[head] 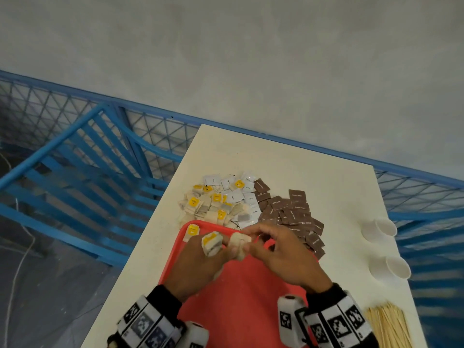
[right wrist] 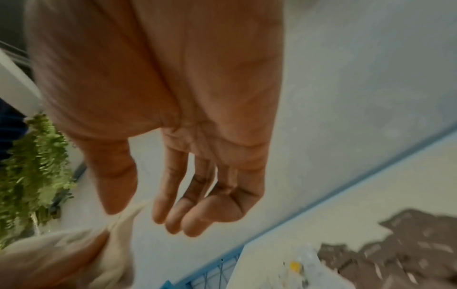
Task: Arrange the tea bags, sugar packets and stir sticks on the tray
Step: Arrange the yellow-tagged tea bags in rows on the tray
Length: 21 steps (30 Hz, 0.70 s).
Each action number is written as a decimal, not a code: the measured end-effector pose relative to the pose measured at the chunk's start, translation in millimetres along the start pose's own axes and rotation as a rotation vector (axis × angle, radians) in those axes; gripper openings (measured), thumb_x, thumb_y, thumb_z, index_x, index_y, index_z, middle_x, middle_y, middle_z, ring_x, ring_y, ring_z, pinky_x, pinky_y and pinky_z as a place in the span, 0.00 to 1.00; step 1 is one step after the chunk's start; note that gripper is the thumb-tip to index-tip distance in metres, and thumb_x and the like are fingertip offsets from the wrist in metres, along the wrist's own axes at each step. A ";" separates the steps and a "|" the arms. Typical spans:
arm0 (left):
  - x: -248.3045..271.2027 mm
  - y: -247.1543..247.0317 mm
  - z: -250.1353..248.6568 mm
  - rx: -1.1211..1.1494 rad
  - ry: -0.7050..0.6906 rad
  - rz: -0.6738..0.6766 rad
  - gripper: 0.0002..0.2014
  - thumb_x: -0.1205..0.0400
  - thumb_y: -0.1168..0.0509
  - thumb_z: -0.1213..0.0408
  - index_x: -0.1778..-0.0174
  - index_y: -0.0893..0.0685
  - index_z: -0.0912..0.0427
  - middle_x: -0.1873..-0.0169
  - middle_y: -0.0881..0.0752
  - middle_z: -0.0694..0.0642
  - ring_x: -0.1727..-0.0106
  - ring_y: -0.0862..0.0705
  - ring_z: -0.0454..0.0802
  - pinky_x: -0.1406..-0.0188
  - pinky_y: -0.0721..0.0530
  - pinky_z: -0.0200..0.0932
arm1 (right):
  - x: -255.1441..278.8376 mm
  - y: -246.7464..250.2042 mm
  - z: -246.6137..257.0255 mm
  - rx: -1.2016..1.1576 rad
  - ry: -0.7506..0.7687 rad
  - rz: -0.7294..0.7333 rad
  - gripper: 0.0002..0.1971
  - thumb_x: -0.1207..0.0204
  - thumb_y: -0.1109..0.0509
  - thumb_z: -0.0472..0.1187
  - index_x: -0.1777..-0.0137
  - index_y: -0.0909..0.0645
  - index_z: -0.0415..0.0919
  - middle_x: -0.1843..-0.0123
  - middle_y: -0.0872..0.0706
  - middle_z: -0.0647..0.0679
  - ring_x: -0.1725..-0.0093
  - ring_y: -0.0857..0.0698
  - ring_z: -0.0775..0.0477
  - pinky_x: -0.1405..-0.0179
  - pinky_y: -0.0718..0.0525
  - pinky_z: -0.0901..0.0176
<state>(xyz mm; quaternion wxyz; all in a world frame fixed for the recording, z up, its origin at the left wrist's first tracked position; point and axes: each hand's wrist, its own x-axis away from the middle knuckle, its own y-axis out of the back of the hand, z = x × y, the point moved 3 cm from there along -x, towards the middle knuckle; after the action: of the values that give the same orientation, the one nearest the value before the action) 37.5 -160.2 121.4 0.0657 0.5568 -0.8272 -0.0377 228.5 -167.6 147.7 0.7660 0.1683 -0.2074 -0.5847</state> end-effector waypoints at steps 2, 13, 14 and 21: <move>2.0 5.7 2.7 0.107 0.037 -0.091 0.07 0.21 0.25 0.60 0.65 0.10 0.52 0.77 0.18 0.48 0.74 0.22 0.43 0.72 0.24 0.38 | 2.8 -12.0 -5.6 -0.036 -0.019 0.028 0.04 0.23 0.23 0.48 0.50 0.11 0.55 0.54 0.13 0.57 0.54 0.15 0.57 0.55 0.22 0.69; 20.9 36.4 28.7 0.229 0.180 -0.196 0.07 0.25 0.26 0.55 0.62 0.10 0.55 0.74 0.18 0.56 0.73 0.21 0.49 0.72 0.23 0.42 | -7.1 -75.3 -5.1 -0.404 -0.131 -0.110 0.03 0.25 0.21 0.38 0.59 0.10 0.40 0.70 0.15 0.52 0.70 0.24 0.56 0.69 0.28 0.66; 24.6 40.3 32.3 0.226 0.194 -0.210 0.08 0.25 0.27 0.54 0.62 0.10 0.55 0.76 0.19 0.58 0.74 0.23 0.52 0.75 0.25 0.44 | -10.3 -80.6 -10.1 -0.419 -0.170 -0.122 0.04 0.25 0.21 0.37 0.61 0.10 0.41 0.71 0.15 0.53 0.71 0.24 0.58 0.70 0.28 0.68; 61.4 75.3 66.4 0.173 0.390 -0.256 0.09 0.19 0.26 0.59 0.62 0.12 0.59 0.74 0.18 0.57 0.72 0.20 0.53 0.71 0.22 0.46 | -71.3 -125.8 -81.0 -0.098 -0.403 -0.178 0.27 0.23 0.26 0.36 0.83 0.28 0.49 0.82 0.31 0.61 0.78 0.32 0.62 0.73 0.33 0.69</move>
<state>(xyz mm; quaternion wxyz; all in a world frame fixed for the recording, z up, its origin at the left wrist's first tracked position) -64.4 -189.3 70.1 0.1708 0.6574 -0.7217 0.1332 149.9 -130.1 6.7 0.6619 0.0285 -0.3119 -0.6811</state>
